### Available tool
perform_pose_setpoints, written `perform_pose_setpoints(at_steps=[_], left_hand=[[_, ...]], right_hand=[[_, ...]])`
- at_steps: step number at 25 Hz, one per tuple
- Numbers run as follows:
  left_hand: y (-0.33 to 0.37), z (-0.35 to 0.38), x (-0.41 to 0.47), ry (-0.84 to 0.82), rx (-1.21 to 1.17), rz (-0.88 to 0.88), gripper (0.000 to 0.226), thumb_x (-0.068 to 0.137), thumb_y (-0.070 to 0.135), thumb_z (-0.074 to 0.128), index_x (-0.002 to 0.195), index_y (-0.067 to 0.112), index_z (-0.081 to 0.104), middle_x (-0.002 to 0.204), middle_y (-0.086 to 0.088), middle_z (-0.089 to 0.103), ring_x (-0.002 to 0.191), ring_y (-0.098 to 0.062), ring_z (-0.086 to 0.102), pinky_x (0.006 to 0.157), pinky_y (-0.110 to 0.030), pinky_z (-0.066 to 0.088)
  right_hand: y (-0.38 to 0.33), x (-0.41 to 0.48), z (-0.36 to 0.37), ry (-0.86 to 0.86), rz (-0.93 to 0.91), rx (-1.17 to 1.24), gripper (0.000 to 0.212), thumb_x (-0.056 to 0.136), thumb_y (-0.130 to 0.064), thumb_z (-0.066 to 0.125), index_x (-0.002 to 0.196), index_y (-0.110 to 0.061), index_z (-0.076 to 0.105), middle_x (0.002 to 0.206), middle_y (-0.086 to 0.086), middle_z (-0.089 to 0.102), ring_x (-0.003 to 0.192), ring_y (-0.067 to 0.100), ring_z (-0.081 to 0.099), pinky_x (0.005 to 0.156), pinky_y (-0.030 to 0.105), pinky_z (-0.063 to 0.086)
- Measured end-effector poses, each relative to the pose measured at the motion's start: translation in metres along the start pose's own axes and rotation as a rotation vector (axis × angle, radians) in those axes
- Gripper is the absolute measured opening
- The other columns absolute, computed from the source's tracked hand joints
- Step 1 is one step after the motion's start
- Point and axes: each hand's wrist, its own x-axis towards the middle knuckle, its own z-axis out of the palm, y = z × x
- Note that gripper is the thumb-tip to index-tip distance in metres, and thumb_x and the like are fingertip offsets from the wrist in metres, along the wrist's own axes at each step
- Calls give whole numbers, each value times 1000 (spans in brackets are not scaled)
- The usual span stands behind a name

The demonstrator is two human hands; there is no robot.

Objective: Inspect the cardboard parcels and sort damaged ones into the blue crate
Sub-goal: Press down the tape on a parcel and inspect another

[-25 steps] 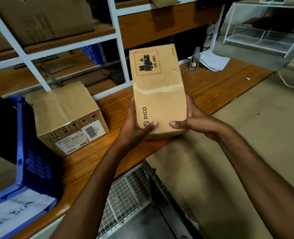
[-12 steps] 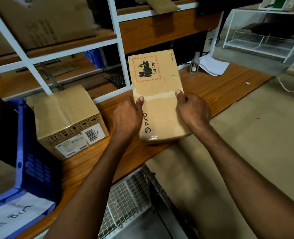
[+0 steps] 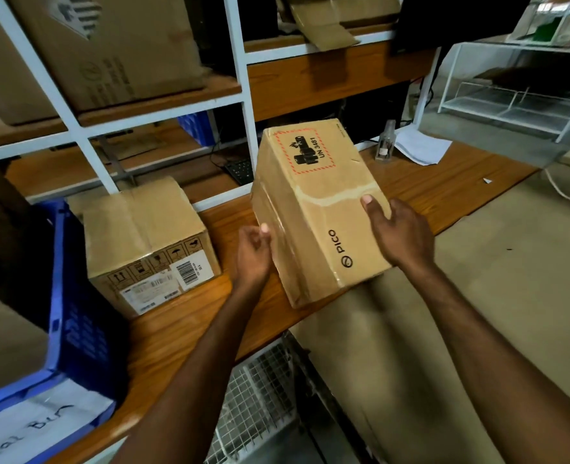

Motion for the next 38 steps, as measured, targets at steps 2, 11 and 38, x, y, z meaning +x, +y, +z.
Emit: perform_pose_setpoints(at_steps=[2, 11, 38], left_hand=[[-24, 12, -8, -170, -56, -295, 81, 95, 68, 51, 156, 19, 28, 154, -8, 44, 131, -31, 53, 93, -42, 53], [-8, -2, -26, -93, -346, -314, 59, 95, 64, 58, 136, 22, 48, 128, -5, 63, 97, -16, 64, 67, -32, 52], [77, -284, 56, 520, 259, 80, 81, 71, 88, 67, 138, 43, 54, 150, 2, 56, 127, -21, 58, 105, -52, 51]], right_hand=[[11, 5, -6, -35, -27, 56, 63, 96, -76, 40, 125, -24, 59, 123, 5, 69, 110, 31, 63, 80, 38, 44], [-14, 9, -13, -293, 0, 375, 90, 76, -95, 46, 150, -44, 47, 156, -8, 48, 140, 17, 47, 118, 47, 37], [-280, 33, 202, -881, 48, 1118, 52, 111, -46, 30, 96, -15, 68, 84, 3, 77, 78, 19, 73, 62, 29, 57]])
